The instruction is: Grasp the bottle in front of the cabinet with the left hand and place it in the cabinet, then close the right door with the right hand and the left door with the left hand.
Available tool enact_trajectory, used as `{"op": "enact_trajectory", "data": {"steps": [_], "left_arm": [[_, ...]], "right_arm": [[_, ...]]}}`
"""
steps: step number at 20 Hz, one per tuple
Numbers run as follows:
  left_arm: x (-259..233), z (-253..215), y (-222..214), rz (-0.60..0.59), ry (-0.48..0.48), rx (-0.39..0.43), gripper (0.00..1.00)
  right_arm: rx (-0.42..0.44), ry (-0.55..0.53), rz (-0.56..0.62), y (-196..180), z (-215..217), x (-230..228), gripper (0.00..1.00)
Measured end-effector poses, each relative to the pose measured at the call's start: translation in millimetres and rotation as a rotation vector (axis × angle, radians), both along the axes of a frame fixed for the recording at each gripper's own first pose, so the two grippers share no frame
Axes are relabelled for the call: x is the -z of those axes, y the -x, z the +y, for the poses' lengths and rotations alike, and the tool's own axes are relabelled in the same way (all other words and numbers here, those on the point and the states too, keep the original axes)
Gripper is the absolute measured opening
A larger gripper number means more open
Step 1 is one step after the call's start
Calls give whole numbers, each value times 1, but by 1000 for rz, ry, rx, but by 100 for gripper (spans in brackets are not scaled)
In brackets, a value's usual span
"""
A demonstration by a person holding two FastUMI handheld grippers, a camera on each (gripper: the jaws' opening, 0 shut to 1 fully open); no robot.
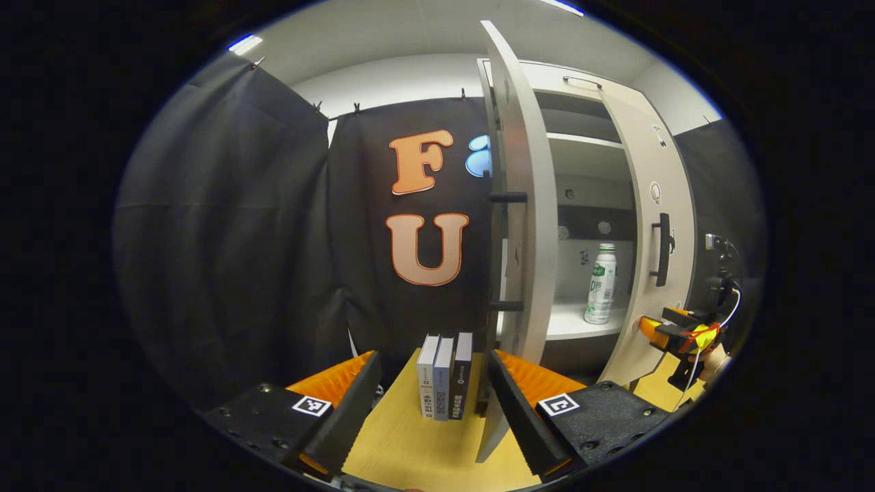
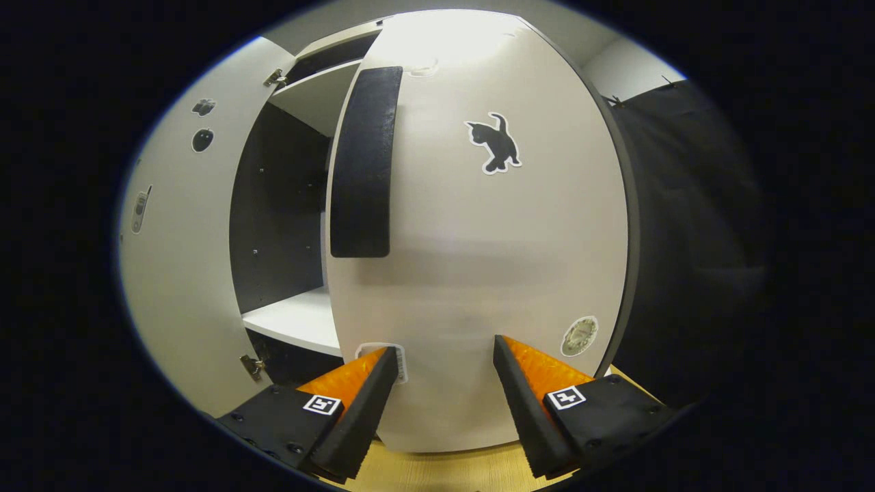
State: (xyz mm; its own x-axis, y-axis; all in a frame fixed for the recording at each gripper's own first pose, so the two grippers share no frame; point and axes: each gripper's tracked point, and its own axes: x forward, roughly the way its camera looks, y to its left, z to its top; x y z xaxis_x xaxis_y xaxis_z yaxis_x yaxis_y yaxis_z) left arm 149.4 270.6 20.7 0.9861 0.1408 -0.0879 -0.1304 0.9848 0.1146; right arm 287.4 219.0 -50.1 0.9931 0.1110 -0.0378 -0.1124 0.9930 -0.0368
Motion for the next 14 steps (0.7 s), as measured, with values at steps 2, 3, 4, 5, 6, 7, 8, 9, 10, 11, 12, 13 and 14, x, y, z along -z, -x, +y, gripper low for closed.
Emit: {"op": "enact_trajectory", "data": {"steps": [2, 3, 4, 5, 6, 7, 8, 9, 10, 11, 12, 13, 14], "left_arm": [[6, 4, -11, 11, 0, 4, 95], [9, 4, -15, 17, 1, 8, 95], [13, 4, -19, 21, 3, 15, 95], [15, 3, -23, 25, 4, 22, 95], [18, 1, -26, 30, 5, 30, 95], [20, 0, -29, 36, 6, 37, 95], [21, 1, -32, 34, 1, 36, 95], [19, 1, -31, 32, -3, 38, 94], [19, 1, -33, 32, -3, 42, 94], [21, 1, -33, 31, 4, 45, 94], [22, 0, -33, 31, 14, 48, 95], [23, 0, -33, 30, 25, 52, 92], [23, -2, -34, 29, 33, 56, 94]], "right_arm": [[4, 6, -2, -1, 0, 0, 94], [5, 6, -2, 0, -2, 0, 95], [5, 2, 2, 0, -2, 0, 96], [10, -4, 9, 1, -4, 0, 89], [25, -10, 17, 2, -9, -1, 97], [46, -17, 13, 5, -15, -4, 97], [61, -26, 1, 9, -21, -11, 91], [74, -32, -10, 16, -27, -18, 97], [90, -33, -16, 26, -35, -24, 97], [112, -29, -18, 35, -44, -30, 97], [136, -26, -18, 46, -54, -36, 97], [157, -29, -19, 57, -64, -42, 97], [174, -37, -19, 67, -72, -48, 97]]}}
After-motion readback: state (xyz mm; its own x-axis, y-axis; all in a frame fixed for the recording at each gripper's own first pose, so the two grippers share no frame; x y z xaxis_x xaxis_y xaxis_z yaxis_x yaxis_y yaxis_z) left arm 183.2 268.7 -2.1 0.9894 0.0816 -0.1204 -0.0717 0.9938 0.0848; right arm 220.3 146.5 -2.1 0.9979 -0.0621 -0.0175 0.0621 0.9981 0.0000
